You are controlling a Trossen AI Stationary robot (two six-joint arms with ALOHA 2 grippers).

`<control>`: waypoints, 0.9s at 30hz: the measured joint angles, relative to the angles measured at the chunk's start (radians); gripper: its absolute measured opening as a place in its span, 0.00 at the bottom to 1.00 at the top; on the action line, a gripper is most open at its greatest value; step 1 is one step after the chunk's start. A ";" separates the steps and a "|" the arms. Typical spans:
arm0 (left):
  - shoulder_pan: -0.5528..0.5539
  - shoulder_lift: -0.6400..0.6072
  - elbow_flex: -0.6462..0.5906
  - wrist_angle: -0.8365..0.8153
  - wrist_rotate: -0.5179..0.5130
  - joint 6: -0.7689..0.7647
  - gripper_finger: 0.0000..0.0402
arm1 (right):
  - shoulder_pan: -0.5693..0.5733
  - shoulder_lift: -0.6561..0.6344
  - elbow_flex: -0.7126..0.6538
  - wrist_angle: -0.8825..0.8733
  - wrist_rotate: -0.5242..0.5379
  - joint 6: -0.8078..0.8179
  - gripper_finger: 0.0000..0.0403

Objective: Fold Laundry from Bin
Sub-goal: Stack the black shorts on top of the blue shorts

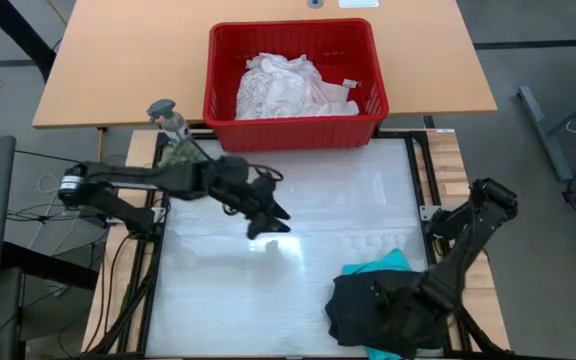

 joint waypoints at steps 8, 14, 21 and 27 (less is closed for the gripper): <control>0.032 0.294 -0.159 0.715 0.077 -0.094 0.57 | 0.146 0.000 0.003 0.065 -0.002 0.171 0.46; 0.025 0.539 0.018 0.770 0.240 -0.090 0.61 | 0.200 0.002 0.003 0.125 -0.002 0.254 0.60; 0.027 0.735 0.306 0.470 0.396 -0.140 0.63 | 0.202 0.057 0.002 0.109 -0.013 0.273 0.59; 0.039 0.769 0.439 0.226 0.523 -0.095 0.64 | 0.177 0.196 0.001 0.113 -0.060 0.264 0.55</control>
